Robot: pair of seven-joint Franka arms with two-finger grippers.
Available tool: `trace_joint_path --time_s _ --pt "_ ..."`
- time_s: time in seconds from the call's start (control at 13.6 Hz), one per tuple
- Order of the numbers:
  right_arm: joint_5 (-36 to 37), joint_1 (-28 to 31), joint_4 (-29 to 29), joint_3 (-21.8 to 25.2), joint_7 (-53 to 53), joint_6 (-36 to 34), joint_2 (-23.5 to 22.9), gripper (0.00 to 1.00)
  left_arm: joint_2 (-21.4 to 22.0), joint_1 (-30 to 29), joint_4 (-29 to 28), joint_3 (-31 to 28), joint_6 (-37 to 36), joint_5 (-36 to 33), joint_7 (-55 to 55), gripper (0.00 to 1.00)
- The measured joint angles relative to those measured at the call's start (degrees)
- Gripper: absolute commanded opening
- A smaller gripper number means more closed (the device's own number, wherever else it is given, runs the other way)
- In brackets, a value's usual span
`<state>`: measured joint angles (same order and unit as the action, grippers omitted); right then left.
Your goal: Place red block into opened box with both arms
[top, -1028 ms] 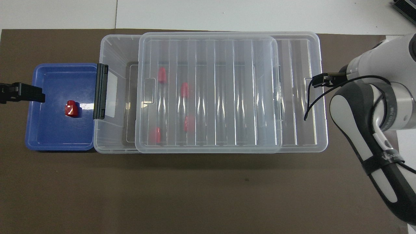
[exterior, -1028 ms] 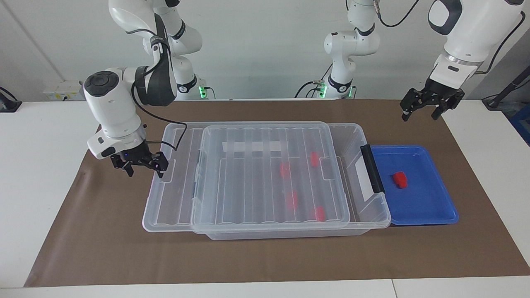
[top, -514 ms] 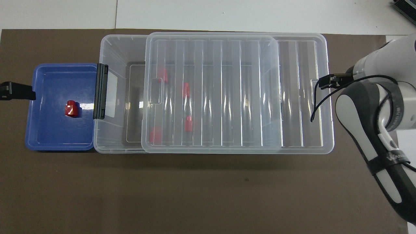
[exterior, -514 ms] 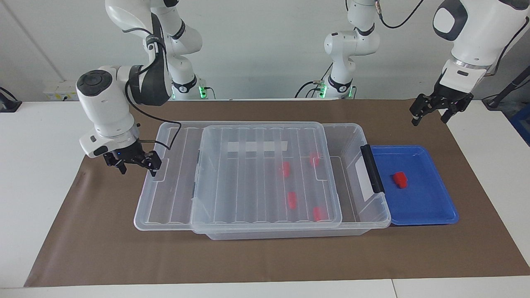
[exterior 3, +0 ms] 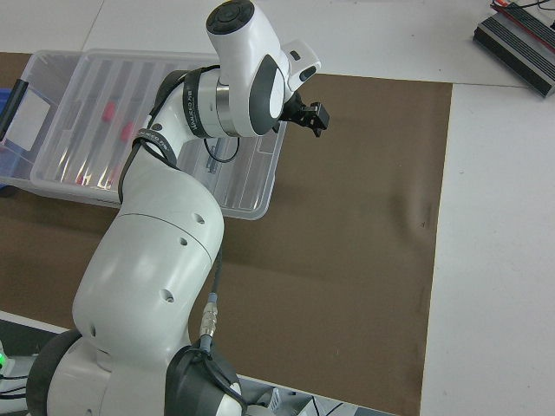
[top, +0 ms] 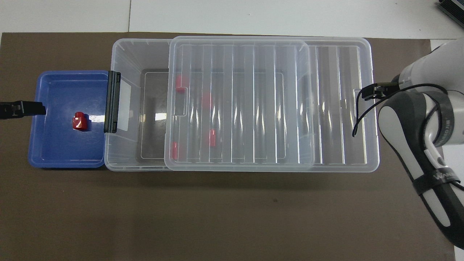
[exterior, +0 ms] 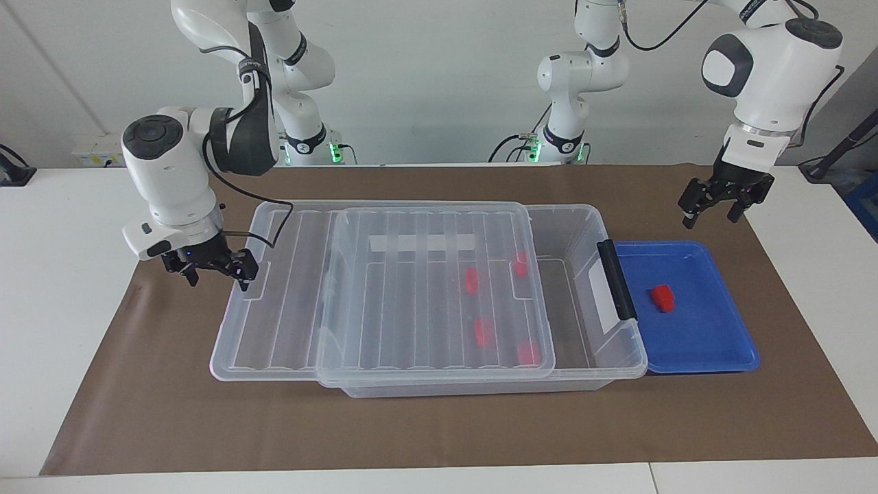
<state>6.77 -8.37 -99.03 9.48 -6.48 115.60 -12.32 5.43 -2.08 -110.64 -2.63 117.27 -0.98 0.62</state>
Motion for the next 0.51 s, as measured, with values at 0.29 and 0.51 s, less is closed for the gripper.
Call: trace_joint_path --time_s 0.29,0.51 --pt "1.8 0.2 0.0 0.0 0.0 -0.5 0.1 1.00 -2.1 -0.6 -3.0 0.0 5.2 0.0 0.0 1.00" --pt "2.0 0.6 0.1 0.0 0.0 -0.9 0.2 1.00 -4.4 -0.7 -7.7 0.1 12.5 0.0 0.0 1.00"
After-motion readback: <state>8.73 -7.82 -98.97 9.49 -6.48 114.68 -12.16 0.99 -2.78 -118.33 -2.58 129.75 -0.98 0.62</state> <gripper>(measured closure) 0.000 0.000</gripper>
